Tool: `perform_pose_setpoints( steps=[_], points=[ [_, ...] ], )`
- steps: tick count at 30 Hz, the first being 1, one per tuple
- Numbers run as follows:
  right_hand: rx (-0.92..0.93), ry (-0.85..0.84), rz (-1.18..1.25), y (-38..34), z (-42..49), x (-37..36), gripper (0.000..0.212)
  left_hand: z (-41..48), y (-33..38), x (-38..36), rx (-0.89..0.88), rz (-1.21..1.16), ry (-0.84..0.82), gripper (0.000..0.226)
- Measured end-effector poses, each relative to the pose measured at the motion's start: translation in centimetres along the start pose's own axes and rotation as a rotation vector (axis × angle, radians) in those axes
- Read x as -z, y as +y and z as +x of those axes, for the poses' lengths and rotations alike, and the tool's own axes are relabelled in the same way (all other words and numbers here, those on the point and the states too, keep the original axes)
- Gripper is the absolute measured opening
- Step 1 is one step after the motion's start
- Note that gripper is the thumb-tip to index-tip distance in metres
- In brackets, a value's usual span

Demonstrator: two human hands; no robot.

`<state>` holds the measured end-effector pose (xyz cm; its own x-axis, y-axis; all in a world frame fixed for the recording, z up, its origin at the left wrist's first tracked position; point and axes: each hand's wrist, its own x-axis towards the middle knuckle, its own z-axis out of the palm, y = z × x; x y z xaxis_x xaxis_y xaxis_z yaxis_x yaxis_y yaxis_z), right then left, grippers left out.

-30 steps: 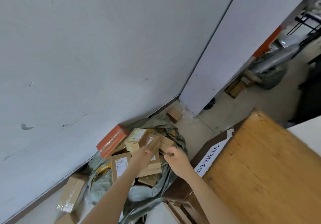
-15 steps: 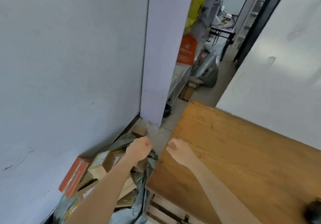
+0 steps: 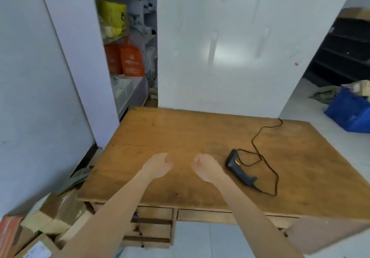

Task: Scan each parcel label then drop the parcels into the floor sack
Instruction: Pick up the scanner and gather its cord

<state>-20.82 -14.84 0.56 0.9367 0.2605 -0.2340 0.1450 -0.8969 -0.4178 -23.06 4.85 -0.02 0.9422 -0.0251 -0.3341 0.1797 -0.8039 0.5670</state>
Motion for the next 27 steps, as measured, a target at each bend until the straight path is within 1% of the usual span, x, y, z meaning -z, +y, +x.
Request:
perform_pose_setpoints(
  steps=[2,5,8,15,20,23,27],
  points=[
    [-0.044,0.034,0.027,3.3,-1.9,1.5,0.035,0.2,3.7,-1.9,-0.043,0.072,-0.030,0.038],
    [-0.105,0.076,0.046,7.3,-4.0,3.0,0.037,0.6,8.2,-4.2,-0.103,0.146,-0.053,0.026],
    [-0.162,0.111,0.035,10.5,-4.9,4.0,0.040,1.7,11.6,-6.0,-0.144,0.204,-0.091,0.023],
    [-0.310,0.135,0.068,17.1,-4.0,6.4,0.028,6.9,16.6,-9.6,-0.198,0.236,-0.150,0.024],
    [-0.395,0.154,0.128,21.3,-1.9,7.2,0.028,11.7,18.7,-11.6,-0.246,0.283,-0.159,0.019],
    [-0.460,0.133,0.147,23.6,-0.8,6.7,0.027,14.4,19.0,-12.7,-0.238,0.314,-0.178,0.031],
    [-0.499,0.093,0.174,26.5,0.5,5.7,0.031,17.1,18.9,-14.5,-0.184,0.334,-0.141,0.045]
  ],
)
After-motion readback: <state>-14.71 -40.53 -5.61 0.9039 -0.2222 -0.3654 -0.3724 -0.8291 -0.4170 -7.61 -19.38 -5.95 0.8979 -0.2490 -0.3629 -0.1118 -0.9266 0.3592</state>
